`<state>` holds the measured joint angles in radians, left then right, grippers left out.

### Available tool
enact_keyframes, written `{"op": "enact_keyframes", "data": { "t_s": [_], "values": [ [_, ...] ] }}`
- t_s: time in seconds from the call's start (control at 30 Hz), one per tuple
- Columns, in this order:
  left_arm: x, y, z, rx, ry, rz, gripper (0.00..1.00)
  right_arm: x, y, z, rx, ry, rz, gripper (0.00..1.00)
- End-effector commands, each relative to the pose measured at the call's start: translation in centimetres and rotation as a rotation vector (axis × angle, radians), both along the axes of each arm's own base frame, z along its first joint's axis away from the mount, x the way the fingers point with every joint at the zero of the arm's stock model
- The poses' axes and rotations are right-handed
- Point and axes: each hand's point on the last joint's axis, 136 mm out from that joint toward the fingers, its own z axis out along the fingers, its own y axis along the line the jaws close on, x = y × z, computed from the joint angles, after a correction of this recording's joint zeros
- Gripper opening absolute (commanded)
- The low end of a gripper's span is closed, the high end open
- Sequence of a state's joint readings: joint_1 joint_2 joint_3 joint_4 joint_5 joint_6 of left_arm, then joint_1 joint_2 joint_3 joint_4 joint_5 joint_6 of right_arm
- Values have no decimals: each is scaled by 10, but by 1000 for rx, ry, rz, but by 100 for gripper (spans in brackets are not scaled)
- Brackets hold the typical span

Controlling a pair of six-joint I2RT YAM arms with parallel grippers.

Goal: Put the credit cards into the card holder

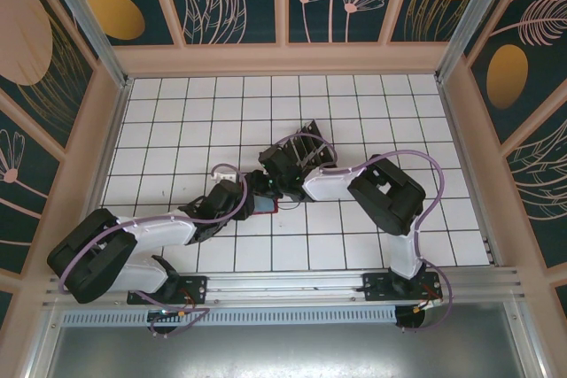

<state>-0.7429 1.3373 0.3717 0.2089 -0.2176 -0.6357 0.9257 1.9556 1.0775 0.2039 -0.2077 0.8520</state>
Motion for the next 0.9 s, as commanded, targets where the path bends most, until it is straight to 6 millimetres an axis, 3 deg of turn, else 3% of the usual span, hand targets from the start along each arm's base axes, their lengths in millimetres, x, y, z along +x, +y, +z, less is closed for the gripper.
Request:
{"op": "enact_keyframes", "data": {
  "t_s": [0.0, 0.27, 0.4, 0.6, 0.87],
  "values": [
    [-10, 2, -16, 30, 44, -24, 63, -11, 4, -9, 0, 33, 22, 44],
    [-11, 3, -25, 72, 63, -18, 64, -12, 6, -6, 12, 32, 29, 44],
    [-14, 9, -35, 126, 107, 1, 55, -7, 2, 11, 27, -9, 13, 44],
    [-19, 12, -48, 150, 147, 9, 49, -2, -9, 29, 17, -65, -1, 44],
    [-21, 14, -53, 154, 160, 14, 49, -5, -40, 10, -53, -52, -41, 44]
  ]
}}
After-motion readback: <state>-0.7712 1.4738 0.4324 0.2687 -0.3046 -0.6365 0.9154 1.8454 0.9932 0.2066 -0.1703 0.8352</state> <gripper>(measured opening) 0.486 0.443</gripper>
